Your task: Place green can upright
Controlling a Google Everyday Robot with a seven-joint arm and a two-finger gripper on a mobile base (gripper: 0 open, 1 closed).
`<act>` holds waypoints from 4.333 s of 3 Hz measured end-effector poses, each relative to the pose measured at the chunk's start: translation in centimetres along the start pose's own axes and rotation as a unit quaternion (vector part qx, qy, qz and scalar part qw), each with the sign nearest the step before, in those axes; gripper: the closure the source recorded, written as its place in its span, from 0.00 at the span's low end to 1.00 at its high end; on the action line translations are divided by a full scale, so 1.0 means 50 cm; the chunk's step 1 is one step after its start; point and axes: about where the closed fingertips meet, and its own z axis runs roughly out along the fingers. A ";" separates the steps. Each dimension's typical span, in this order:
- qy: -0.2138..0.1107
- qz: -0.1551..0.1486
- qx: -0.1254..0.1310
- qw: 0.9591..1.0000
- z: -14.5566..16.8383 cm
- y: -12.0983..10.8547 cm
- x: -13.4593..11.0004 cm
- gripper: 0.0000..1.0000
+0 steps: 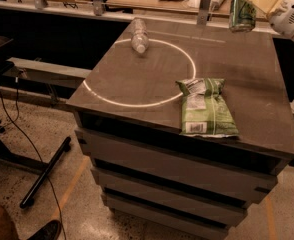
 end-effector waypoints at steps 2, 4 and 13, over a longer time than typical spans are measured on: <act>0.003 -0.027 0.012 1.000 0.005 -0.004 0.001 1.00; -0.015 -0.112 0.034 0.993 0.006 -0.018 -0.004 1.00; -0.144 -0.326 0.065 0.932 -0.058 -0.015 -0.144 1.00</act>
Offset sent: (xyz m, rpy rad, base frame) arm -0.0010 -0.0057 0.0046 -0.0930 -0.1802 0.0034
